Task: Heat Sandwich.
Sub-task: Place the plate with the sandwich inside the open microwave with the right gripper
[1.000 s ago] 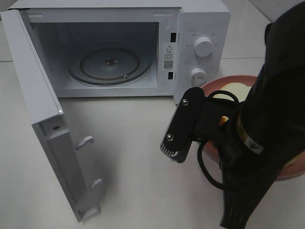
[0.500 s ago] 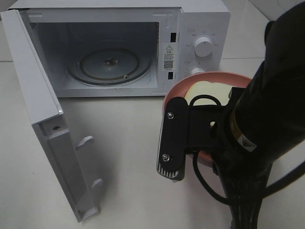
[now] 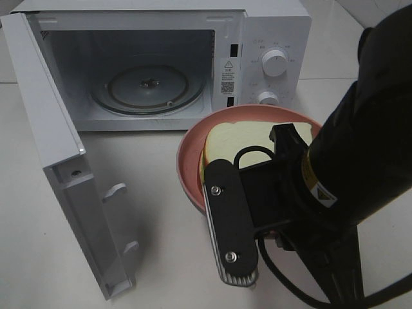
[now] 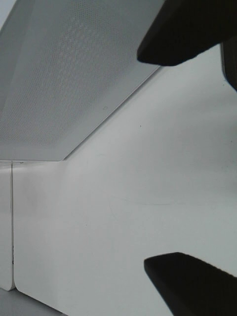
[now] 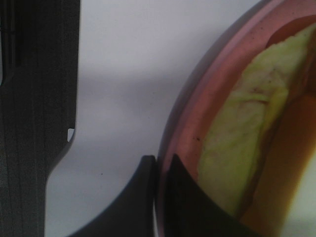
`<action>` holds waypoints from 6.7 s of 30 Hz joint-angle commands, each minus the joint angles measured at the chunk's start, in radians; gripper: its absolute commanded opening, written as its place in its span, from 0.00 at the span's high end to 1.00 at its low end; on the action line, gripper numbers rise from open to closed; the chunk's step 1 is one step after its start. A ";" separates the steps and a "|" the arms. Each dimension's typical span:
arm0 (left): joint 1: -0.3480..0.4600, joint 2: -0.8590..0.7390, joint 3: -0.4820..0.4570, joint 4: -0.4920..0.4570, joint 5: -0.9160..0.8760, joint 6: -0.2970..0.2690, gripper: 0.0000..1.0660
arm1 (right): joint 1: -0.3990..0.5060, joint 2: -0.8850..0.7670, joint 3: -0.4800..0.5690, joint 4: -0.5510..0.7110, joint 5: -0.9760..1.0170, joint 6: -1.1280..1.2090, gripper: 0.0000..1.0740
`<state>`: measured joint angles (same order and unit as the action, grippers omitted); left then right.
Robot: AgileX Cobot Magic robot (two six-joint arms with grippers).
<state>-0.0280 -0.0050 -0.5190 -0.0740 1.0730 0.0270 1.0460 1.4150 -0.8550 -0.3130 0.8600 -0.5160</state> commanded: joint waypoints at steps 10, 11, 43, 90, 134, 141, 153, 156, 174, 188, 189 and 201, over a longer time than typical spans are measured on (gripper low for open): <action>0.005 -0.016 0.002 -0.002 -0.003 -0.001 0.08 | 0.003 -0.008 0.001 -0.003 -0.028 -0.048 1.00; 0.005 -0.016 0.002 -0.002 -0.003 -0.001 0.08 | 0.003 -0.008 0.001 -0.003 -0.028 -0.048 1.00; 0.005 -0.016 0.002 -0.002 -0.003 -0.001 0.08 | -0.306 -0.008 0.001 0.225 -0.086 -0.826 1.00; 0.005 -0.016 0.002 -0.002 -0.003 -0.001 0.08 | -0.311 0.353 -0.365 0.335 -0.164 -0.913 1.00; 0.005 -0.016 0.002 -0.002 -0.003 -0.001 0.08 | -0.311 0.788 -0.974 0.196 0.021 -0.702 0.99; 0.005 -0.016 0.002 -0.002 -0.003 -0.001 0.08 | -0.314 0.845 -1.068 0.196 0.055 -0.686 0.99; 0.005 -0.016 0.002 -0.001 -0.003 -0.001 0.08 | -0.326 0.940 -1.189 0.203 0.056 -0.628 0.98; 0.005 -0.016 0.002 0.000 -0.003 -0.001 0.08 | -0.337 0.964 -1.221 0.201 0.055 -0.615 0.98; 0.005 -0.016 0.002 0.007 -0.003 -0.001 0.08 | -0.384 1.016 -1.328 0.200 -0.023 -0.566 0.98; 0.005 -0.016 0.002 0.007 -0.003 0.000 0.08 | -0.395 1.044 -1.336 0.201 -0.058 -0.584 0.97; 0.005 -0.016 0.002 0.007 -0.003 0.000 0.08 | -0.395 1.044 -1.336 0.201 -0.058 -0.584 0.97; 0.005 -0.016 0.002 0.007 -0.003 0.000 0.08 | -0.395 1.045 -1.336 0.208 -0.059 -0.622 0.89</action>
<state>-0.0280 -0.0050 -0.5190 -0.0710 1.0730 0.0270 0.6540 2.4610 -2.1800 -0.1050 0.8160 -1.1230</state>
